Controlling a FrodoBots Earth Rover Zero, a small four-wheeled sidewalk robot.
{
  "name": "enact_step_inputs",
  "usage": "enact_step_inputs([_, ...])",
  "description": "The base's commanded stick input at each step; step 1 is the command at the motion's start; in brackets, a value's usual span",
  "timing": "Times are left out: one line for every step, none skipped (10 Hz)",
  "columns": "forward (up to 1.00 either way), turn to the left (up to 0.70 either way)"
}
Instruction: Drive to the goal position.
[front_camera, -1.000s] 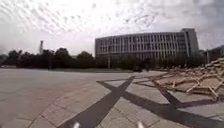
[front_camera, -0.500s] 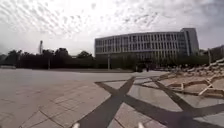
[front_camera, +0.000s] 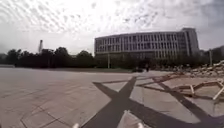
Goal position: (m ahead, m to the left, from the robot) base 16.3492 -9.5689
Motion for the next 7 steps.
enact_step_inputs([0.7,0.0])
enact_step_inputs([0.7,0.0])
enact_step_inputs([0.7,0.0])
enact_step_inputs([0.7,0.0])
enact_step_inputs([0.7,0.0])
enact_step_inputs([0.7,0.0])
enact_step_inputs([0.7,0.0])
